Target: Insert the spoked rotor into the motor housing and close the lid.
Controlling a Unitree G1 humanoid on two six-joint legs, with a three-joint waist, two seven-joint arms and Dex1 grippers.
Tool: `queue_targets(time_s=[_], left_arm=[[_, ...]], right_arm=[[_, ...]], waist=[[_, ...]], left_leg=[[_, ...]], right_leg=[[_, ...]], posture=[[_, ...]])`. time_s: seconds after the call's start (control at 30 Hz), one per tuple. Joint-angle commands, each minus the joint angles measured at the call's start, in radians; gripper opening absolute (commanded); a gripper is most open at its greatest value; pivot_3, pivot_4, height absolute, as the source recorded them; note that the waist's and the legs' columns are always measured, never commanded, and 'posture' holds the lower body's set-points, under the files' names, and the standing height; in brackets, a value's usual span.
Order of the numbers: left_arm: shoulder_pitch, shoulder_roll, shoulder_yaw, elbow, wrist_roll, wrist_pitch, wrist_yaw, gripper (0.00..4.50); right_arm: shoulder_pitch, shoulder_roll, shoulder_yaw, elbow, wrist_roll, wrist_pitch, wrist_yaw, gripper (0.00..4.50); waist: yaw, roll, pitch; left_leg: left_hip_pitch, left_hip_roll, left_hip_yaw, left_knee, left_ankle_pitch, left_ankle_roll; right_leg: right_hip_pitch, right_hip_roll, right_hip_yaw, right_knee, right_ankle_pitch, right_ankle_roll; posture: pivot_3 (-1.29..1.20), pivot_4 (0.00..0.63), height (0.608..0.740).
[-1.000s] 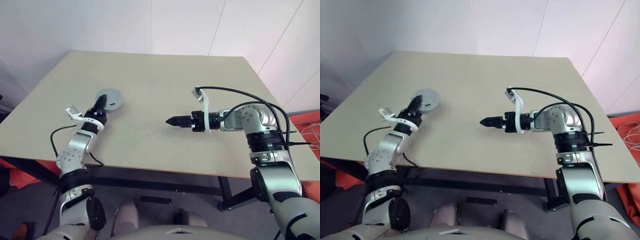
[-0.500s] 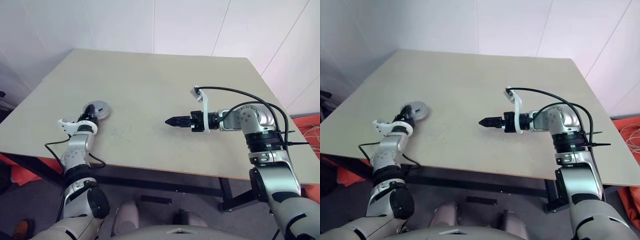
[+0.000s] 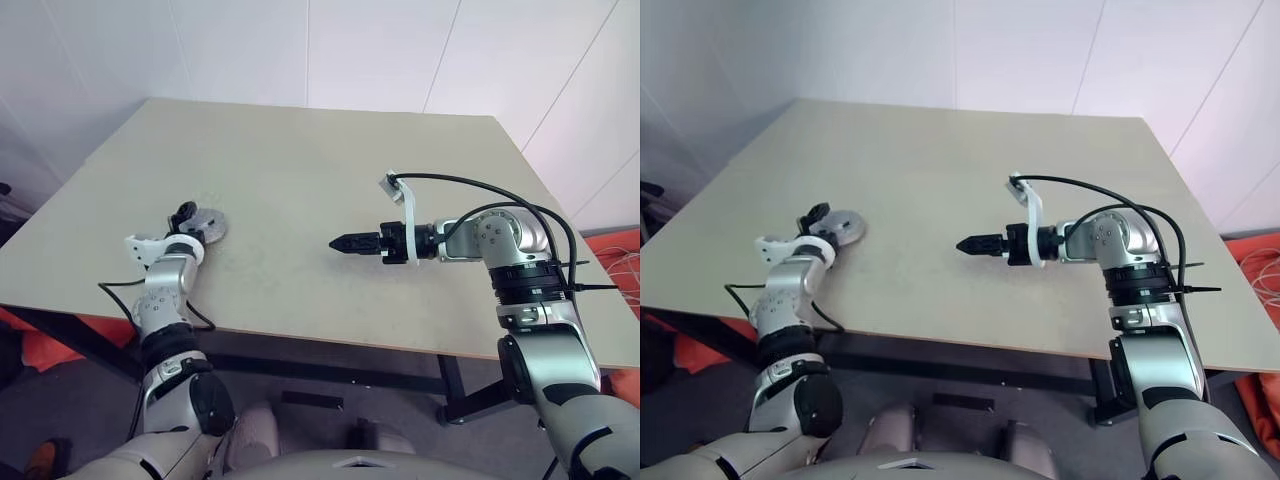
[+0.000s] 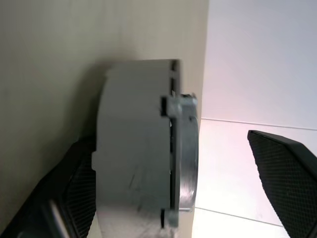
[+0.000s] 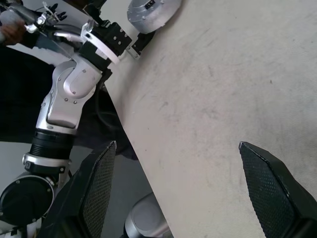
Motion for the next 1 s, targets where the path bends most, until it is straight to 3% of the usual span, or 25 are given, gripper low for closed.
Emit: queue_targets(time_s=[0.03,0.33,0.43,0.53,0.63,0.7,0.77,0.83,0.9,1.0], left_arm=[[0.006,-0.029,-0.019,-0.120,-0.039,0.005,0.094,4.46],[0.189,-0.164,-0.135,-0.436,-0.069,0.050,0.444,4.46],[0.231,-0.152,-0.198,-0.490,-0.070,0.081,0.510,4.46],[0.260,-0.074,-0.297,-0.523,-0.056,0.178,0.482,4.46],[0.262,0.103,-0.439,-0.544,0.023,0.325,0.287,4.46],[0.251,0.274,-0.572,-0.568,0.145,0.368,0.058,4.46],[0.242,0.428,-0.696,-0.574,0.290,0.346,-0.131,4.46],[0.241,0.575,-0.830,-0.532,0.489,0.201,-0.387,4.46],[0.243,0.628,-0.878,-0.469,0.596,0.078,-0.548,4.46],[0.239,0.634,-0.867,-0.334,0.700,-0.091,-0.697,4.46]], right_arm=[[-0.008,0.000,-0.021,-0.045,0.003,-0.004,0.003,4.50],[0.000,-0.005,-0.015,-0.046,-0.005,-0.013,0.007,4.50],[-0.001,-0.008,-0.009,-0.044,-0.012,-0.019,0.011,4.50],[0.005,-0.021,0.003,-0.048,-0.039,-0.063,0.020,4.50],[0.035,-0.049,0.038,-0.076,-0.099,-0.179,0.047,4.50],[0.080,-0.061,0.034,-0.100,-0.131,-0.313,0.092,4.50],[0.111,-0.077,0.037,-0.100,-0.168,-0.418,0.132,4.50],[0.152,-0.094,0.058,-0.079,-0.251,-0.581,0.151,4.50],[0.174,-0.095,0.063,-0.055,-0.293,-0.686,0.176,4.50],[0.199,-0.080,0.052,-0.007,-0.337,-0.851,0.213,4.50]], waist=[[-0.002,0.000,0.000],[-0.005,0.000,0.000],[-0.005,0.000,0.000],[-0.004,0.000,0.000],[-0.001,-0.001,0.000],[0.001,-0.001,-0.001],[-0.002,0.000,-0.001],[-0.003,0.001,-0.001],[-0.006,0.002,-0.001],[-0.010,0.003,-0.001]], left_leg=[[0.000,0.000,0.000,0.000,0.000,0.000],[0.002,0.000,-0.006,0.000,0.000,0.000],[0.004,0.000,-0.007,0.000,0.000,0.000],[0.010,-0.001,-0.007,0.000,0.000,0.000],[0.010,-0.001,-0.009,0.000,0.001,-0.001],[0.009,-0.001,-0.011,0.000,0.001,-0.002],[0.009,-0.001,-0.011,-0.001,0.001,-0.002],[0.009,-0.002,-0.011,-0.001,0.001,-0.002],[0.009,-0.002,-0.011,-0.002,0.001,-0.002],[0.009,-0.002,-0.009,-0.002,0.001,-0.002]], right_leg=[[0.000,0.000,0.000,0.000,0.000,0.000],[0.003,0.000,0.000,-0.001,0.000,0.000],[0.006,0.000,0.000,-0.001,-0.003,0.003],[0.012,0.000,0.000,-0.002,-0.006,0.005],[0.013,0.000,-0.001,-0.003,-0.006,0.006],[0.013,0.000,-0.003,-0.003,-0.006,0.007],[0.012,0.000,-0.003,-0.004,-0.005,0.007],[0.012,0.000,-0.003,-0.004,-0.005,0.007],[0.011,0.000,-0.002,-0.004,-0.005,0.007],[0.010,0.000,-0.001,-0.004,-0.005,0.006]], posture=[[0.00,0.000,0.740],[0.00,0.000,0.740],[0.00,0.000,0.740],[0.00,0.000,0.740],[0.00,0.000,0.740],[0.00,0.000,0.740],[0.00,0.000,0.740],[0.00,0.000,0.740],[0.00,0.000,0.740],[0.00,0.000,0.740]])
